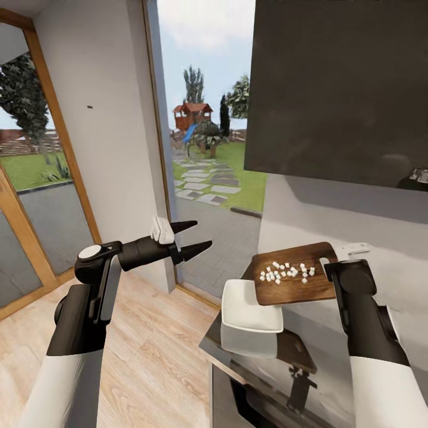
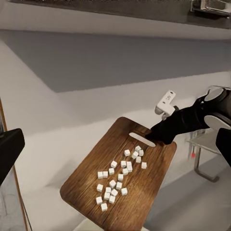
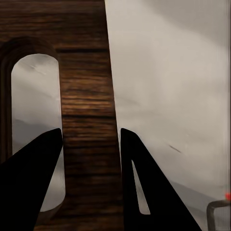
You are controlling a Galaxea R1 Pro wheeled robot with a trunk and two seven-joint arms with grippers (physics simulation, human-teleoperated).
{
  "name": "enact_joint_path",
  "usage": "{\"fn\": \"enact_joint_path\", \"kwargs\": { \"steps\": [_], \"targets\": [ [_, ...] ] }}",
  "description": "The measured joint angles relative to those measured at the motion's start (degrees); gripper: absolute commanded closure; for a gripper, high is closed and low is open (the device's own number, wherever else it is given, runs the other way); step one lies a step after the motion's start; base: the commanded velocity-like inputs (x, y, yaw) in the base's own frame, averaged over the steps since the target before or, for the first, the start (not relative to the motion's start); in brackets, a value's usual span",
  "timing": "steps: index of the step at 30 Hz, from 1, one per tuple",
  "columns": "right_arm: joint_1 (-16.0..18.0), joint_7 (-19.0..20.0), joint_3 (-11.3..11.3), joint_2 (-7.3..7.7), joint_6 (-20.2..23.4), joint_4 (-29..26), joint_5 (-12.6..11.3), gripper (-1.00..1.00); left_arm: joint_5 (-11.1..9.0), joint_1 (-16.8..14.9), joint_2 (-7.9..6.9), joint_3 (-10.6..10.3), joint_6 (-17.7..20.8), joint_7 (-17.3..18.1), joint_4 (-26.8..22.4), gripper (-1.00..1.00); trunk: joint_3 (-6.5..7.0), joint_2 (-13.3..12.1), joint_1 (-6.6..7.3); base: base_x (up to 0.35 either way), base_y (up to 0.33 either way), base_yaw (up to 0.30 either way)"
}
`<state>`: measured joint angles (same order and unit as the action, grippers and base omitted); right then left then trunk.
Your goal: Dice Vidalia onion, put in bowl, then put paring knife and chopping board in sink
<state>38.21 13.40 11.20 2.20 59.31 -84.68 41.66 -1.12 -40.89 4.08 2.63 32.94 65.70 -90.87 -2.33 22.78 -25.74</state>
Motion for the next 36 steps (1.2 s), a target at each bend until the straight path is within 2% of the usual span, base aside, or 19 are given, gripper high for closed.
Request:
{"fn": "enact_joint_path", "kwargs": {
  "steps": [14, 17, 21, 26, 30, 36],
  "targets": [
    [-0.02, 0.01, -0.34, -0.02, 0.1, 0.0, 0.27, 1.0, 0.0, 0.0, 0.0, -0.01, 0.0, 0.0, 0.0, -1.0, 0.02, 0.0, 0.0, 0.0, 0.0, 0.0],
    [-0.04, -0.02, -0.88, -0.01, 0.07, 0.0, 2.74, 1.0, 0.0, 0.0, 0.0, 0.0, -0.01, 0.0, 0.0, -1.0, 0.02, 0.0, 0.0, 0.0, 0.0, 0.0],
    [-0.04, 0.0, -1.77, -0.02, 0.1, 0.0, 4.32, 1.0, 0.02, 0.0, 0.0, 0.0, -0.02, 0.0, 0.0, -1.0, 0.02, 0.0, 0.0, 0.0, 0.0, 0.0],
    [-0.04, 0.01, -1.95, -0.09, 0.15, 0.0, 4.53, 1.0, 0.0, 0.0, 0.0, -0.02, 0.0, 0.0, 0.0, -1.0, 0.02, 0.0, 0.0, 0.0, 0.0, 0.0],
    [-0.04, 0.02, -3.64, -0.11, 0.21, 0.0, 4.28, 1.0, 0.01, 0.0, 0.0, -0.01, -0.03, 0.0, 0.0, -1.0, 0.02, 0.0, 0.0, 0.0, 0.0, 0.0],
    [-0.04, 0.01, -3.95, -0.11, 0.19, 0.0, 4.62, 1.0, 0.0, 0.0, 0.0, -0.01, 0.01, 0.0, 0.0, -1.0, 0.02, 0.0, 0.0, 0.0, 0.0, 0.0]
  ]
}}
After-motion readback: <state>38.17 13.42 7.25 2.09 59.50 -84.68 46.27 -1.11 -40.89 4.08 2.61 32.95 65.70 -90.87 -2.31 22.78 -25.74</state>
